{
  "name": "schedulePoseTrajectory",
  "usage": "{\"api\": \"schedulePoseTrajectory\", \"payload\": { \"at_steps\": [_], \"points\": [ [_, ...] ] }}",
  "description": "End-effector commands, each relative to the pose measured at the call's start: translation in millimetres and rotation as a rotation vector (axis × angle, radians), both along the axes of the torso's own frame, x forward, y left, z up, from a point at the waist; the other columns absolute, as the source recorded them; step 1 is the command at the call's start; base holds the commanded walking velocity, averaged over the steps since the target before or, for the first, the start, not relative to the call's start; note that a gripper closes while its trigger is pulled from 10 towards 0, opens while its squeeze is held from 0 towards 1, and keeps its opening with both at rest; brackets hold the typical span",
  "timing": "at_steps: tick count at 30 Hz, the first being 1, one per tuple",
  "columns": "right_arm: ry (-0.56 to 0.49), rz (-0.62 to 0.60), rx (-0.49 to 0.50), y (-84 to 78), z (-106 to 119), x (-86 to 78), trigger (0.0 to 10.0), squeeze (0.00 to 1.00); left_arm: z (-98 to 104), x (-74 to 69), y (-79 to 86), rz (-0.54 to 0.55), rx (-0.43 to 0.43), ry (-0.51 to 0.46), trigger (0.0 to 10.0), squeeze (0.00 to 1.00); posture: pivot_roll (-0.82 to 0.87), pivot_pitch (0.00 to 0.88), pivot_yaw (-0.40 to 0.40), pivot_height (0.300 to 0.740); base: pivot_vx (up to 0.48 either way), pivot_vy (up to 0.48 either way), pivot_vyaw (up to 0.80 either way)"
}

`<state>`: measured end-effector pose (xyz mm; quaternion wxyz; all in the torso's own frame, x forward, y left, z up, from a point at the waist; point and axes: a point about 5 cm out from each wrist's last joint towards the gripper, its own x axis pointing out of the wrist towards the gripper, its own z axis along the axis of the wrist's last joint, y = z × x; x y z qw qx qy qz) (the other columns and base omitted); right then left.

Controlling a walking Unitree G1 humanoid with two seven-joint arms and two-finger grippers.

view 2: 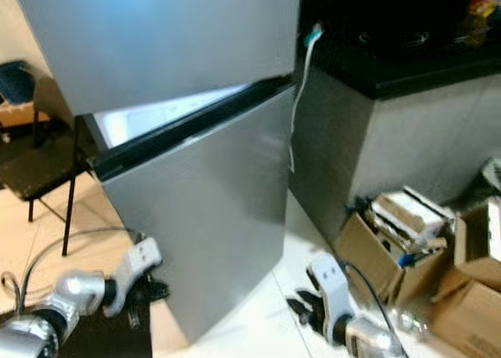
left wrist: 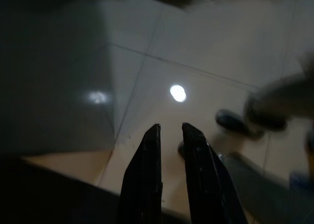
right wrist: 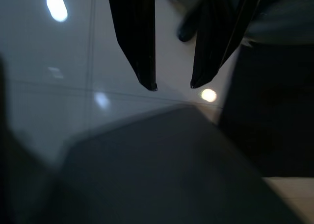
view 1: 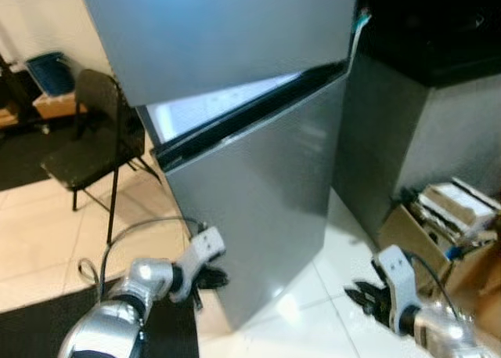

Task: Restocking fridge

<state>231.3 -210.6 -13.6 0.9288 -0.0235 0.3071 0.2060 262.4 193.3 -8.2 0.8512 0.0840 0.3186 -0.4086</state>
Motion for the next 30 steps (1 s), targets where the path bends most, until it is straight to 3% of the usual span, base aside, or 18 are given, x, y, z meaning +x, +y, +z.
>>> {"api": "schedulePoseTrajectory", "payload": {
  "at_steps": [1, 2, 5, 6, 7, 8, 9, 11, 12, 18, 23, 30],
  "points": [
    [0.032, -0.046, -0.044, -2.4, -11, -5.1, 10.0, 0.0, -12, -10.3, -0.1, 0.106, -0.008, 0.032, 10.0, 0.0, -0.1, 0.0, 0.054, 0.74, 0.0, 0.0, 0.0],
    [0.116, -0.105, -0.111, -7.3, -28, -18.0, 10.0, 0.0, -28, -25.2, 2.3, 0.262, -0.013, 0.078, 10.0, 0.0, -0.1, 0.0, 0.052, 0.74, 0.0, 0.0, 0.0],
    [0.153, -0.13, -0.132, -9.4, -35, -24.2, 10.0, 0.0, -33, -30.6, 4.6, 0.334, -0.015, 0.1, 10.0, 0.0, -0.1, 0.0, 0.052, 0.74, 0.0, 0.0, 0.0],
    [0.208, -0.166, -0.164, -12.9, -44, -35.5, 10.0, 0.0, -41, -40.6, 8.0, 0.422, -0.02, 0.131, 10.0, 0.0, -0.1, 0.0, 0.045, 0.74, 0.0, 0.0, 0.0],
    [0.285, -0.234, -0.206, -17.6, -58, -53.8, 10.0, 0.0, -54, -59.7, 13.4, 0.566, -0.034, 0.206, 10.0, 0.0, -0.1, 0.0, 0.043, 0.74, 0.0, 0.0, 0.0],
    [0.285, -0.234, -0.206, -17.6, -58, -53.8, 10.0, 0.0, -54, -59.7, 13.4, 0.566, -0.034, 0.206, 10.0, 0.0, -0.1, 0.0, 0.043, 0.74, 0.0, 0.0, 0.0],
    [0.333, -0.253, -0.242, -19.8, -65, -66.9, 10.0, 0.0, -62, -72.8, 17.3, 0.64, -0.007, 0.239, 10.0, 0.0, -0.09, 0.0, 0.033, 0.74, 0.0, 0.0, 0.0],
    [0.341, -0.253, -0.249, -20.1, -66, -69.5, 10.0, 0.0, -63, -75.3, 18.2, 0.651, 0.005, 0.242, 10.0, 0.0, -0.09, 0.0, 0.033, 0.74, 0.0, 0.0, 0.0],
    [0.384, -0.277, -0.264, -21.5, -73, -81.8, 10.0, 0.0, -70, -89.2, 20.1, 0.7, 0.013, 0.289, 10.0, 0.0, -0.09, 0.0, 0.027, 0.74, 0.0, 0.0, 0.0],
    [0.442, -0.289, -0.282, -19.4, -82, -101.0, 10.0, 0.0, -80, -110.0, 20.9, 0.763, 0.027, 0.355, 10.0, 0.0, -0.09, 0.0, 0.029, 0.74, 0.0, 0.0, 0.0],
    [0.471, -0.294, -0.29, -17.2, -86, -111.1, 10.0, 0.0, -81, -113.4, 22.2, 0.819, 0.003, 0.36, 10.0, 0.0, -0.09, 0.0, 0.029, 0.74, 0.0, 0.0, 0.0],
    [0.502, -0.303, -0.288, -17.4, -90, -120.9, 10.0, 0.0, -86, -120.9, 18.6, 0.816, 0.08, 0.386, 10.0, 0.0, -0.09, 0.0, 0.022, 0.74, 0.0, -0.47, 0.0]
  ]
}}
